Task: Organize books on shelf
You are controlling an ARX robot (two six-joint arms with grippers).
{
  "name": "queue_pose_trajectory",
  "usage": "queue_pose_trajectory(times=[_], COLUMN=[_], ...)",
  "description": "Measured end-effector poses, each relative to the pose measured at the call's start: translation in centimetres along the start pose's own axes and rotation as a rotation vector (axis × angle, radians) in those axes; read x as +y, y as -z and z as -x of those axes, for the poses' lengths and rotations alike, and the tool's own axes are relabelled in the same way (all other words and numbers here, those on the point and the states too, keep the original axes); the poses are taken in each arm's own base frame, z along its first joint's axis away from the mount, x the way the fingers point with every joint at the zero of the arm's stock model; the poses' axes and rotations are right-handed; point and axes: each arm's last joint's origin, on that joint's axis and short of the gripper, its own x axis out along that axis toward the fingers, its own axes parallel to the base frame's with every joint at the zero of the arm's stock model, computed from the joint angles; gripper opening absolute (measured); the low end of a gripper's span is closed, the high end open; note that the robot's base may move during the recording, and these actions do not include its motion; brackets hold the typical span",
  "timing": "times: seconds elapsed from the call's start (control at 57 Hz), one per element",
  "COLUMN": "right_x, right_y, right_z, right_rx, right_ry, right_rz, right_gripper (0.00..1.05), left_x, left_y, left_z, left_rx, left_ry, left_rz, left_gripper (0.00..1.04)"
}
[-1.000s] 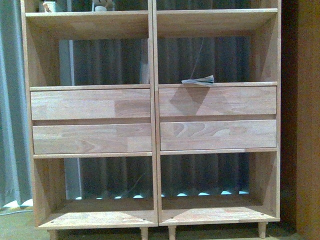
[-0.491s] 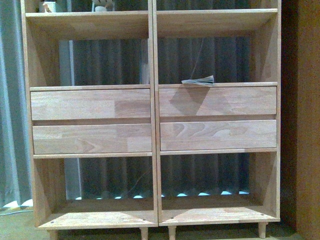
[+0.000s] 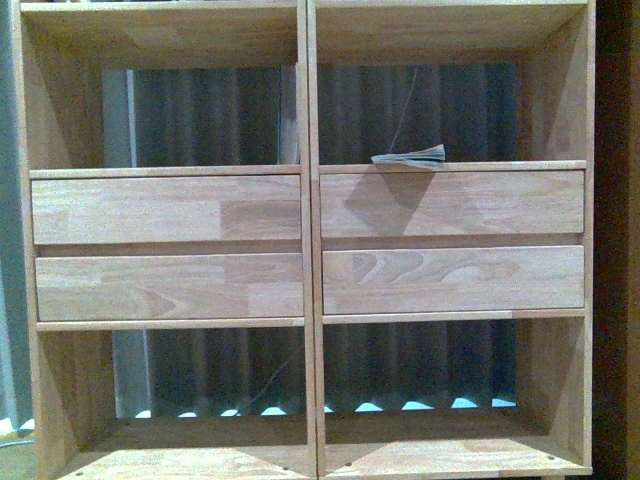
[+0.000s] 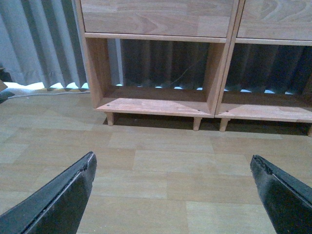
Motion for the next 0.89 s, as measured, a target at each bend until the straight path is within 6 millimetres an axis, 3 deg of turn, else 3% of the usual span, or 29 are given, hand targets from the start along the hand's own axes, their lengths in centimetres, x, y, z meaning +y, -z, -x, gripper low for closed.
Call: queue_pose_trajectory(times=[0.895], right_x=[0.00], right_y=[0.00], right_z=[0.00], right_rx=[0.000], right_ry=[0.000], right_rz=[0.000], right_gripper=[0.98], left_x=[0.00], left_y=[0.00], left_z=[0.00], left_rx=[0.000], left_ry=[0.000], left_rz=[0.000], left_gripper=[0.97])
